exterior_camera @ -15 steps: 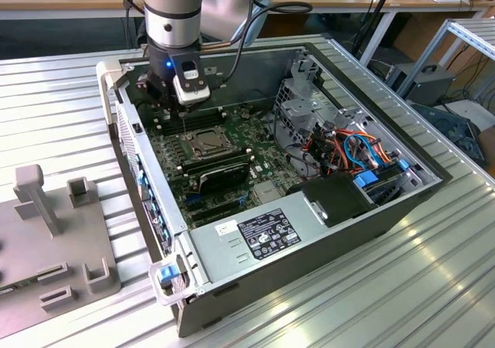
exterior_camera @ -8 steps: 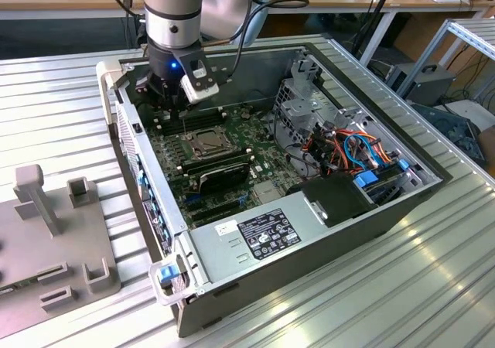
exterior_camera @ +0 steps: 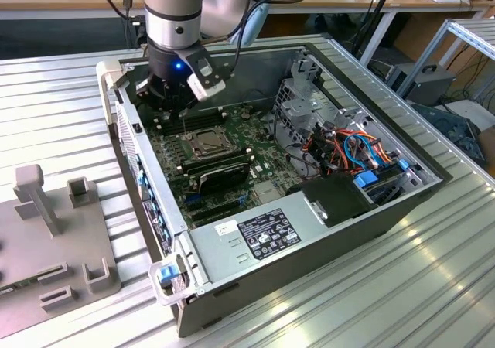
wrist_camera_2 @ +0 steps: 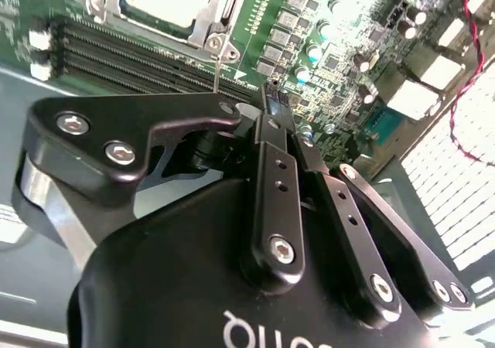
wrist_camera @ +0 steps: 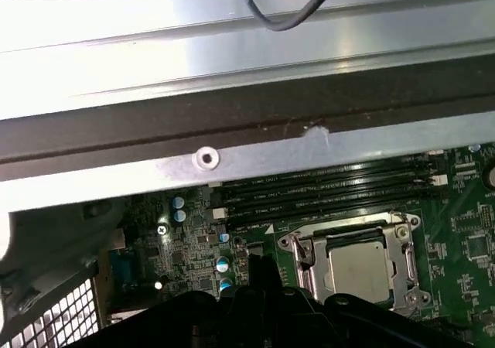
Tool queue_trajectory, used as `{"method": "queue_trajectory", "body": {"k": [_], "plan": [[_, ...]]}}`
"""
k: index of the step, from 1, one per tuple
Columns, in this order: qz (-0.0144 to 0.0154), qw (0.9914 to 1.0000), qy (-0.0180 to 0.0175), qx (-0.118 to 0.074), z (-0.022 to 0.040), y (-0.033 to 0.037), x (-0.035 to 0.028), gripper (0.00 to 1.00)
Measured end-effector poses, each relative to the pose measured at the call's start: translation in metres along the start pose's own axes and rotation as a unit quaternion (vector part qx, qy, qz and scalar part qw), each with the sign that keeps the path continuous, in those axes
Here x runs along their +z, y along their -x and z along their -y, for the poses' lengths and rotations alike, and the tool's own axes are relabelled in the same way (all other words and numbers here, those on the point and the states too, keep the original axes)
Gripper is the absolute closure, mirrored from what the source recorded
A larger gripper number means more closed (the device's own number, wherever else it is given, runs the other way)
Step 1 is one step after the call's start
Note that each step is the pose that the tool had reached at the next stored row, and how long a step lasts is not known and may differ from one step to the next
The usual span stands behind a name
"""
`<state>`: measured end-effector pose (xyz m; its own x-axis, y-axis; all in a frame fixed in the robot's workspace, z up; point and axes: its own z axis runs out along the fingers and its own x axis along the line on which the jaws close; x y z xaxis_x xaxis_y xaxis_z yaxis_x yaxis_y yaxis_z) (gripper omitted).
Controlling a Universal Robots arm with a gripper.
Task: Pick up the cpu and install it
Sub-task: 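Install the first cpu locking lever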
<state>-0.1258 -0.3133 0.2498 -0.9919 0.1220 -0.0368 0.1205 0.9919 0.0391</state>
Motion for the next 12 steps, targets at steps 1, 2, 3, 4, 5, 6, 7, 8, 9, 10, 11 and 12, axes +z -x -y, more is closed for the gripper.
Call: {"method": "queue_trajectory", "body": {"k": [1, 2, 3, 4, 5, 6, 7, 8, 9, 10, 11, 12], "plan": [[-0.0006, 0.99987, 0.0005, -0.016, 0.0000, 0.0000, 0.0001, 0.89], [-0.0013, 0.99940, 0.0013, -0.035, 0.0000, 0.0000, 0.0004, 0.89], [-0.0017, 0.99904, 0.0016, -0.044, 0.0000, 0.0000, 0.0004, 0.89], [-0.0021, 0.99859, 0.0020, -0.053, 0.0000, 0.0000, 0.0005, 0.89], [-0.0026, 0.99775, 0.0025, -0.067, 0.0000, 0.0000, 0.0007, 0.89], [-0.0030, 0.99690, 0.0029, -0.079, 0.0000, 0.0000, 0.0009, 0.89], [-0.0034, 0.99621, 0.0032, -0.087, 0.0000, 0.0000, 0.0010, 0.89], [-0.0036, 0.99563, 0.0035, -0.093, -0.0002, 0.0001, 0.0011, 0.89], [-0.0038, 0.99527, 0.0040, -0.097, -0.0008, 0.0000, 0.0011, 0.89], [-0.0040, 0.99502, 0.0049, -0.099, -0.0012, 0.0000, 0.0010, 0.89], [-0.0041, 0.99467, 0.0064, -0.103, -0.0017, -0.0001, 0.0010, 0.89], [-0.0042, 0.99446, 0.0079, -0.105, -0.0023, -0.0002, 0.0011, 0.89]]}}
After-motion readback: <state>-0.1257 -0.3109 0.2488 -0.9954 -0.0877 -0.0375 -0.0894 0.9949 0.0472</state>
